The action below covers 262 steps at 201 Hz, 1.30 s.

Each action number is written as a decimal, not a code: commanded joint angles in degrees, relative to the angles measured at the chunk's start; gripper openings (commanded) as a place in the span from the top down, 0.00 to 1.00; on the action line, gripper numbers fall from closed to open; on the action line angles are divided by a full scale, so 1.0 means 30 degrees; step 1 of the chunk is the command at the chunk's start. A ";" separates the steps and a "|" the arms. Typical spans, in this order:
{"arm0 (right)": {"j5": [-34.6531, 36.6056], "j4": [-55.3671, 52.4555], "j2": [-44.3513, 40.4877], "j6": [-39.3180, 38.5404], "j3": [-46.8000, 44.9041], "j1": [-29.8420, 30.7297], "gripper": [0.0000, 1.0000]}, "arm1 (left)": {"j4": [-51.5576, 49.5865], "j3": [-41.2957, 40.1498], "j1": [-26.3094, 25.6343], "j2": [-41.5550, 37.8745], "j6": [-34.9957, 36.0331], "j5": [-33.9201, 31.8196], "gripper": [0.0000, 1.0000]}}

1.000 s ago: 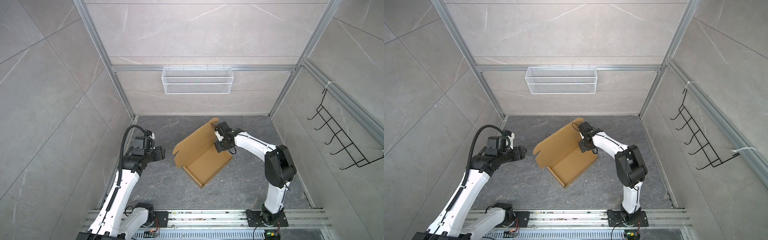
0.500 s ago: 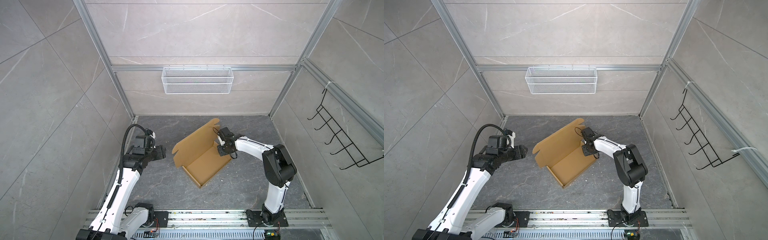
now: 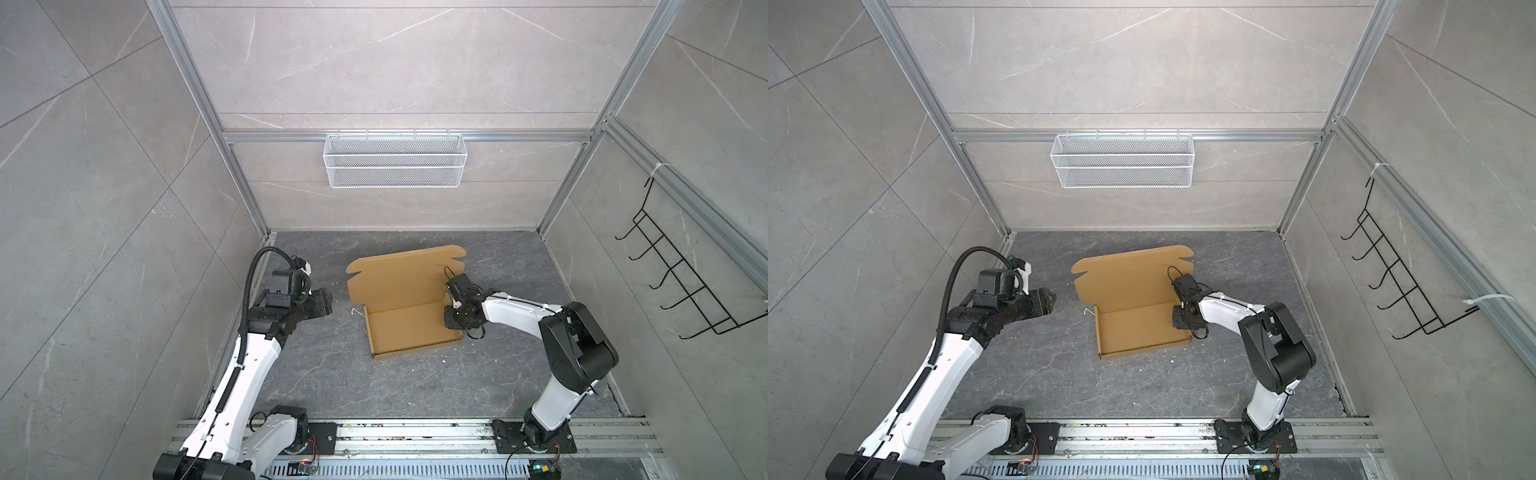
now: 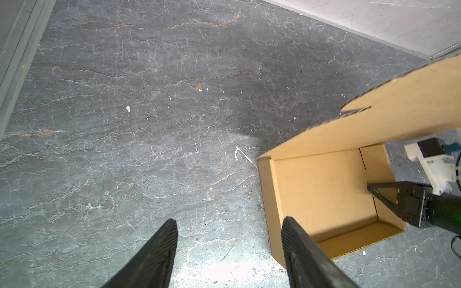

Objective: Assemble paper box
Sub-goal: Rotate the paper box at the center of the table, then fold the lid at the center of the table.

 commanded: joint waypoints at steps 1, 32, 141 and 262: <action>-0.0601 0.0322 -0.1120 0.2545 -0.1237 0.0023 0.77 | 0.0781 0.0170 0.0059 0.0127 -0.0356 0.0539 0.31; -0.1431 0.0218 -0.2479 0.1585 -0.1365 0.0022 0.63 | 0.1142 0.0255 0.0044 0.0148 0.0085 0.0725 0.31; -0.3765 -0.2591 -0.9422 -0.5752 0.0874 -0.1641 0.39 | 0.3909 0.0246 0.0128 0.1428 0.5776 0.5205 0.31; -0.8631 0.0122 -0.7983 -1.0397 0.3336 -0.6357 0.35 | 0.6416 0.1362 0.1058 0.5510 0.9305 0.8994 0.30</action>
